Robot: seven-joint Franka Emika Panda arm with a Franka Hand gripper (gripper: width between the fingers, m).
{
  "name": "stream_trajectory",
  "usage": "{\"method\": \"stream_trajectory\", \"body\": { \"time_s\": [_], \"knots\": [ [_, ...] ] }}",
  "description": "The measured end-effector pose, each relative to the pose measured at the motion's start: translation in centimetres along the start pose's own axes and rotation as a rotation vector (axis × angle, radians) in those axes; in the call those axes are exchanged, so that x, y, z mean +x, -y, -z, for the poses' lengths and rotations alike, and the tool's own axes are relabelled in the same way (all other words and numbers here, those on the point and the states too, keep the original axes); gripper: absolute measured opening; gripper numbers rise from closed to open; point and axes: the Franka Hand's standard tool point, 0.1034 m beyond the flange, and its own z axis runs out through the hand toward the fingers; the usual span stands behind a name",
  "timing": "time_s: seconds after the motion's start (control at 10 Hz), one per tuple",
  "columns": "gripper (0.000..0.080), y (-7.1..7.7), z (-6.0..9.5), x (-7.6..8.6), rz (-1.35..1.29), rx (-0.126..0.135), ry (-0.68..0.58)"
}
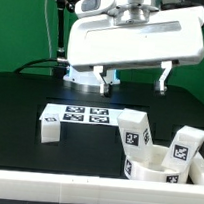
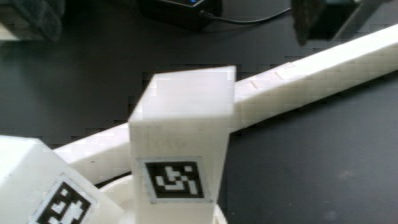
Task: Assemble stool
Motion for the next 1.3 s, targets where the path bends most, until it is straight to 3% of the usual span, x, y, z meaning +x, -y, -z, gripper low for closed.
{"method": "stream_trajectory", "body": {
  "time_s": [0.3, 0.6, 0.9, 1.3],
  "knots": [
    [0.0648, -0.1, -0.4, -0.4, 0.004, 0.003, 0.06],
    [0.0648, 0.2, -0.5, -0.8, -0.032, 0.034, 0.32],
    [0.0648, 0.4, -0.2, -1.4, -0.051, 0.053, 0.5],
    [0.0648, 0.0, -1.0, -1.2, 0.057, 0.057, 0.502]
  ]
}}
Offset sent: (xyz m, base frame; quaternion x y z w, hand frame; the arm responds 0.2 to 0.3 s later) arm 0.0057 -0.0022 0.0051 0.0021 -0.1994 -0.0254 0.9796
